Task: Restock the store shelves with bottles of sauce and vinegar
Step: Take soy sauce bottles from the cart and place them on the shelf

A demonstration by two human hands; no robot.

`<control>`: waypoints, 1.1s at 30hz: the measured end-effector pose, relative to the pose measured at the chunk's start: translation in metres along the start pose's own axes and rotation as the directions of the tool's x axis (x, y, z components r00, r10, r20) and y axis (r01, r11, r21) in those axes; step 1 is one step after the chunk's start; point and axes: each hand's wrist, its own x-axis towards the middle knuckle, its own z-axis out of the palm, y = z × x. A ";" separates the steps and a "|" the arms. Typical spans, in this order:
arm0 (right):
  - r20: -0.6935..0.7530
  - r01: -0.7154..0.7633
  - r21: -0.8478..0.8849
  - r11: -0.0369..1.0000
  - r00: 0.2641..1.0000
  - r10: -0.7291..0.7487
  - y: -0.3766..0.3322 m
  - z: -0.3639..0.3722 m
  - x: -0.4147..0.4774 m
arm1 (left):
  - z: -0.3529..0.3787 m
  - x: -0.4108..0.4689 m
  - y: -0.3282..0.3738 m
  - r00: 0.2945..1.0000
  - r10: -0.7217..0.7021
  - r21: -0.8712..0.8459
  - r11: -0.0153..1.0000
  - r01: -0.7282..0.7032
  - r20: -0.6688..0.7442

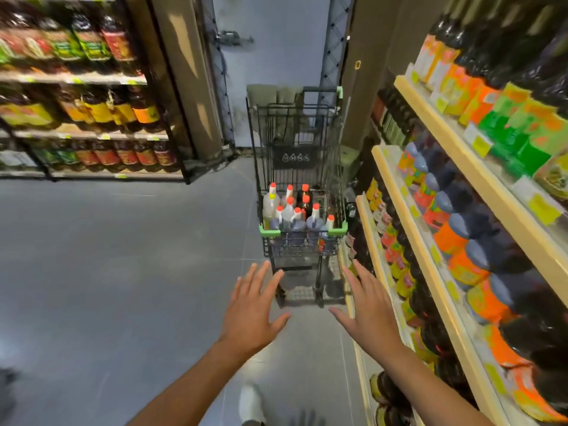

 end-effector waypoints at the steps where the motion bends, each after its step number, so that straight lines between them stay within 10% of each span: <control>1: 0.008 0.007 -0.006 1.000 1.000 -0.007 0.003 0.006 0.017 | 0.002 0.015 -0.006 1.000 -0.011 -0.011 1.000 0.011 0.003; 33: 0.483 -0.250 -0.001 0.968 0.847 0.219 0.138 0.173 0.517 | 0.070 0.522 -0.142 0.952 -0.028 -0.118 0.991 0.067 0.304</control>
